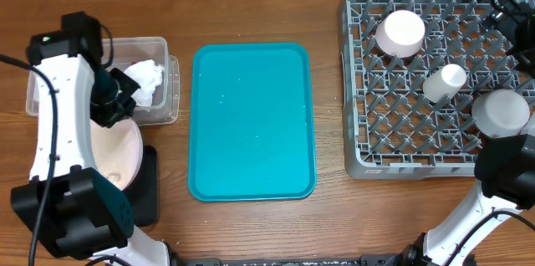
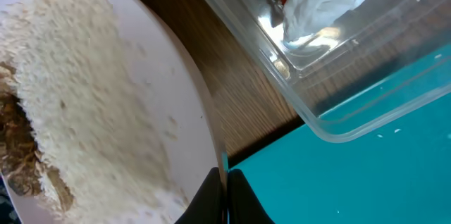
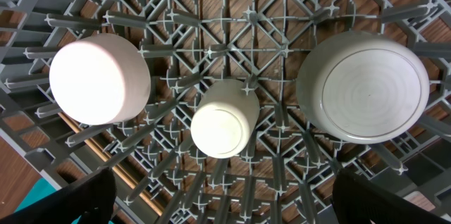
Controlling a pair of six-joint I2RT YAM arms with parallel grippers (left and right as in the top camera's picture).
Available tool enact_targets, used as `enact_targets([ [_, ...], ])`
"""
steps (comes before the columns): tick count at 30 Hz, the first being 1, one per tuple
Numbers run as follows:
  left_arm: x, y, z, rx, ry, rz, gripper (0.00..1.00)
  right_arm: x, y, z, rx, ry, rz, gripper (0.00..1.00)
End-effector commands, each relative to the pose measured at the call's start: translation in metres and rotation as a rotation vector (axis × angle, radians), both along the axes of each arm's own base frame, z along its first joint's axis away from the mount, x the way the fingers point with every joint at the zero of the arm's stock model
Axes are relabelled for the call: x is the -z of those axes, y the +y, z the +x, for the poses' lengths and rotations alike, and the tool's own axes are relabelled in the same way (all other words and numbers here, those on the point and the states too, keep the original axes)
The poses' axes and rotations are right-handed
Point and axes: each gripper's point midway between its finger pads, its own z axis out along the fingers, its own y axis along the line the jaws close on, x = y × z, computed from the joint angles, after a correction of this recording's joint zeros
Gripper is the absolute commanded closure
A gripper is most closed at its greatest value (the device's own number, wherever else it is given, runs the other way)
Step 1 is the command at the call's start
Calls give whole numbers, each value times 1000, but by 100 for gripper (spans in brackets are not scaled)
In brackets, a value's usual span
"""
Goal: Sort waste into correct bins and load items into the dishwasher
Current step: 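Carry the plate left and tilt it to dump rice toward the bins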
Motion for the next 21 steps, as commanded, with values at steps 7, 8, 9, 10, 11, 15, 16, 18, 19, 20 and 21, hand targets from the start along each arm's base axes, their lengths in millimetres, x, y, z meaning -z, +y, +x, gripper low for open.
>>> enact_targets([
  [7,-17,3,-4,30,-106,-158,96,-14,0,-1,6,-39,-10,0],
  [8,-17,5,-4,31,-111,-166,96,-14,0,-1,6,-39,-10,0],
  [9,-18,6,-4,31,-117,-175,95,-14,0,-1,6,-39,-10,0],
  [10,-18,7,-4,30,-124,-187,96,-14,0,-1,6,-39,-10,0],
  [11,-19,8,-5,27,-129,-197,96,-14,0,-1,6,-39,-10,0],
  [15,-21,14,-9,8,-143,-235,95,-14,0,-1,6,-39,-10,0],
  [16,-21,14,-10,10,-151,-252,96,-14,0,-1,6,-39,-10,0],
  [18,-23,16,-11,7,-164,-283,96,-14,0,-1,6,-39,-10,0],
  [19,-25,16,-12,9,-176,-301,96,-14,0,-1,6,-39,-10,0],
  [20,-26,17,-12,6,-186,-318,95,-14,0,-1,6,-39,-10,0],
  [21,-26,19,-13,-1,-189,-324,96,-14,0,-1,6,-39,-10,0],
])
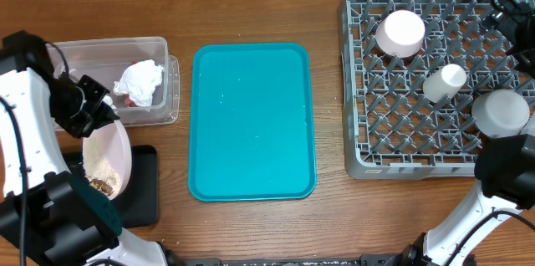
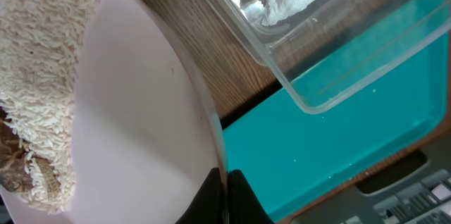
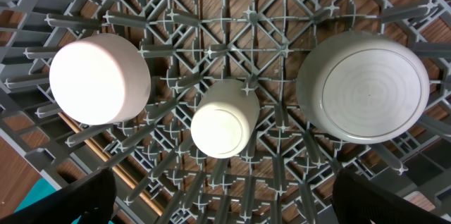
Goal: Sort waste into correct bins and load items into the dishwasher
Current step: 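Carry the plate left and tilt it to dump rice toward the bins, then tilt the white plate steeply over the black tray to empty the rice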
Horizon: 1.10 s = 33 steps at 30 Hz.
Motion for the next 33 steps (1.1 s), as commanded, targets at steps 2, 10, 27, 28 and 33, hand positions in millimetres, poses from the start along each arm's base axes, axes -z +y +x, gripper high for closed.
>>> enact_targets([
  [2,-16,2,-6,1,-72,-49,95,-14,0,0,6,-40,-10,0],
  [10,-18,16,-13,-23,-97,-74,96,-14,0,0,6,-40,-10,0],
  [27,-9,10,-18,-17,-196,-241,96,-14,0,0,6,-40,-10,0],
  [28,-7,10,-19,-19,-203,-250,96,-14,0,0,5,-40,-10,0],
  [33,3,19,-25,-36,-211,-252,96,-14,0,0,6,-40,-10,0],
])
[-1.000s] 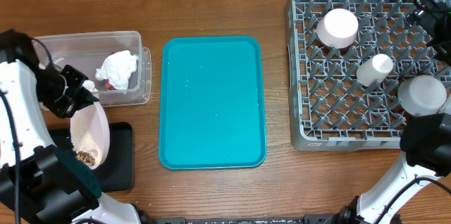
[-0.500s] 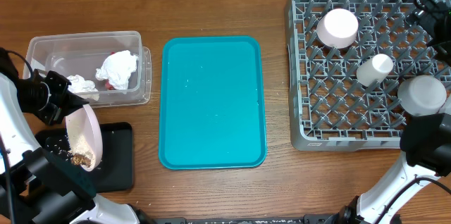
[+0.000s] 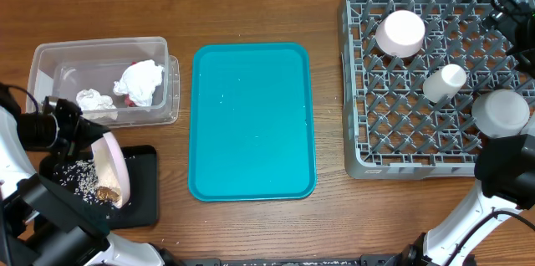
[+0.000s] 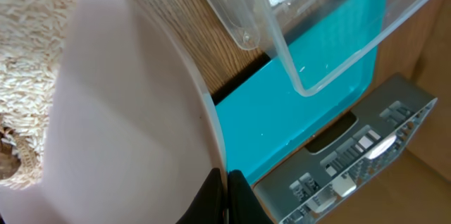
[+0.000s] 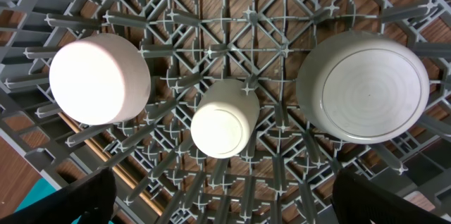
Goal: Sort waste into correct bins and load items into the dishwasher
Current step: 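Tilt the white plate steeply over the black tray to empty the rice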
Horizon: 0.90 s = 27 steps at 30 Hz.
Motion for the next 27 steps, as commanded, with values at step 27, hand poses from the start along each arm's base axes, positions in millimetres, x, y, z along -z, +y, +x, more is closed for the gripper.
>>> enact_targets([
  [27,-51,3,-4,-5,-369,-176,96,-14,0,0,6,-40,-10,0],
])
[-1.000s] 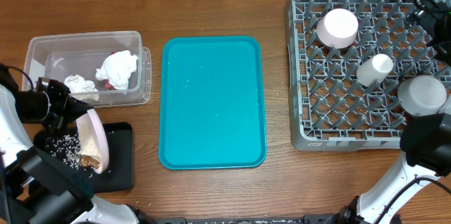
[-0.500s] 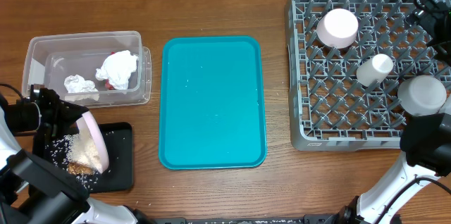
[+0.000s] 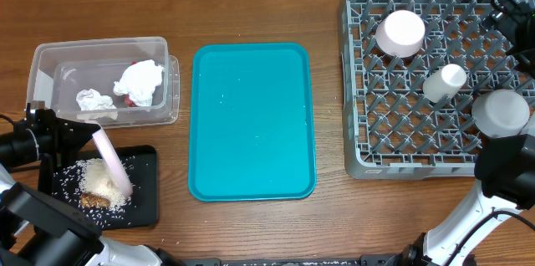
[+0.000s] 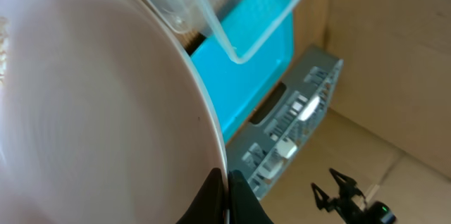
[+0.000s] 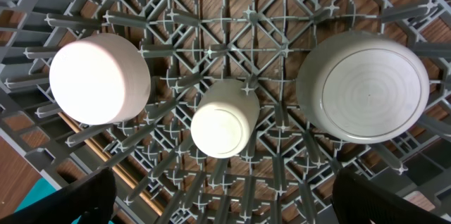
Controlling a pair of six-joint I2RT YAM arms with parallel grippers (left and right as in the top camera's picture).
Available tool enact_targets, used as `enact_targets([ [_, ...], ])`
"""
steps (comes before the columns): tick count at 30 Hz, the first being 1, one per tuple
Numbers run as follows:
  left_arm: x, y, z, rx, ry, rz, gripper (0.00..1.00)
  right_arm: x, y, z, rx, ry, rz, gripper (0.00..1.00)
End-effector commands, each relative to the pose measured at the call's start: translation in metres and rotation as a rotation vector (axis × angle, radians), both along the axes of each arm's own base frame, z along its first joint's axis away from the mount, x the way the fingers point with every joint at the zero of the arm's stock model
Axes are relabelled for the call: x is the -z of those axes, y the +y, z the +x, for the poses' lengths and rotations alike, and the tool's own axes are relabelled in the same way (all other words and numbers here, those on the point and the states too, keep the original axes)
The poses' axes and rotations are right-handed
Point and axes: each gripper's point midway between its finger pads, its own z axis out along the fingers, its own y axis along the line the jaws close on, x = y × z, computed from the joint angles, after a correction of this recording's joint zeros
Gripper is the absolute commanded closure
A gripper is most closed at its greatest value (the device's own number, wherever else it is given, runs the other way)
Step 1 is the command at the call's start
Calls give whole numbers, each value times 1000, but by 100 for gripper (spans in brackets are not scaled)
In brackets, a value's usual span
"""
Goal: Sort waste into correct bins and load items into the dishwasher
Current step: 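Tilt the white plate steeply over the black tray to empty the rice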
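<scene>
My left gripper (image 4: pixel 227 194) is shut on the rim of a pink plate (image 4: pixel 91 111). In the overhead view the plate (image 3: pixel 112 162) stands almost on edge over the black bin (image 3: pixel 149 191) at the table's front left. A pile of rice with brown scraps (image 3: pixel 99 186) lies in that bin. The plate face in the left wrist view is bare. My right gripper (image 5: pixel 225 199) hangs open above the grey dish rack (image 3: pixel 359 161), with nothing between its fingers.
A clear plastic bin (image 3: pixel 163 78) holding crumpled paper (image 3: pixel 140 80) sits behind the black bin. A teal tray (image 3: pixel 252 121) lies mid-table. The rack holds a pink bowl (image 5: pixel 99 79), a cup (image 5: pixel 222 125) and a white bowl (image 5: pixel 366 86), all upside down.
The plate was tilted with rice and brown scraps at its lower edge. Now it stands steeper and bare, and the food lies piled in the black bin. The right arm has not moved.
First my left gripper held the rice-laden plate nearly level beside the clear bin. Then the plate was further left over the black bin, then tilted with grains scattered in the bin. Now it is near upright and the food is in the bin.
</scene>
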Motion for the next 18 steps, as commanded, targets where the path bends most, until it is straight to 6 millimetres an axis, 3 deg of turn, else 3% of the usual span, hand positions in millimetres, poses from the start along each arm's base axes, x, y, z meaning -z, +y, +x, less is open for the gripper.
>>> enact_targets([
  [1,-17,1,2,-3,-111,14,96,-14,0,-1,6,-40,-10,0],
  [9,-20,1,-9,-20,-88,-24,96,-14,0,0,6,-40,-10,0],
  [15,-30,-3,-7,-14,-150,-52,96,-14,0,0,6,-40,-10,0],
  [18,-24,4,-4,-33,-136,-23,96,-14,0,0,6,-40,-10,0],
])
